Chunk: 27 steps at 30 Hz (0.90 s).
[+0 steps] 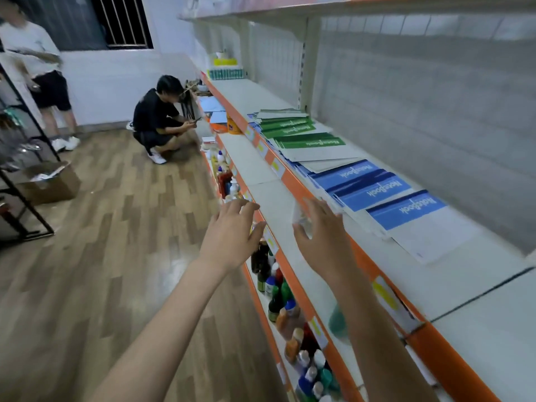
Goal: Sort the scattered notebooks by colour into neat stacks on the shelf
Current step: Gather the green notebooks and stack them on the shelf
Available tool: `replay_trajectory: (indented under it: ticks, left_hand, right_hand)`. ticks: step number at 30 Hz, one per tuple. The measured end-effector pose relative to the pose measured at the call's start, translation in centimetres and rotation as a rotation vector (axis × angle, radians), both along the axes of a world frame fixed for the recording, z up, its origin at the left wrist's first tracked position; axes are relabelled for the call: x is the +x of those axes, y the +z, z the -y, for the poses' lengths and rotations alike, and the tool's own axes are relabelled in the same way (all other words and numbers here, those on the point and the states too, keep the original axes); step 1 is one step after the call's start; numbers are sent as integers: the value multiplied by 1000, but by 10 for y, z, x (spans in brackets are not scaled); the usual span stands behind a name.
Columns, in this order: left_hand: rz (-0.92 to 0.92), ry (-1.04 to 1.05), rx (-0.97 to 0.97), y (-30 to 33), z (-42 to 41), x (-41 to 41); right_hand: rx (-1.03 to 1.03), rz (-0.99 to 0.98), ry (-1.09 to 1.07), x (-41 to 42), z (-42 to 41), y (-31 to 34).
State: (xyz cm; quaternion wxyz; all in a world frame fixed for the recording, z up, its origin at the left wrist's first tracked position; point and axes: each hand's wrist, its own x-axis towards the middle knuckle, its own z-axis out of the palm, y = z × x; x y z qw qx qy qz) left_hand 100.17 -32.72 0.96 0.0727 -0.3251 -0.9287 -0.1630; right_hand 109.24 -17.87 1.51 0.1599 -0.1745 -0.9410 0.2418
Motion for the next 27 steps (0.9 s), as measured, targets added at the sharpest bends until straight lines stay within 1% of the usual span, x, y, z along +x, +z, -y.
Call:
replay_trajectory:
  ticks: [6,17,22,27]
  left_hand:
    - [-1,-89,29,6,-50,-57]
    - [12,-264,36,-3,-125,-139]
    - [13,-364,38,-1,-147,-198]
    - [14,-461,25,18,-162,-276]
  right_hand:
    - [5,-49,-78,-52,-39,11]
    - [16,11,-233,-113,-84,4]
    - [14,-4,-307,-161,-98,5]
    - [-5,-42,-370,-227,-106,11]
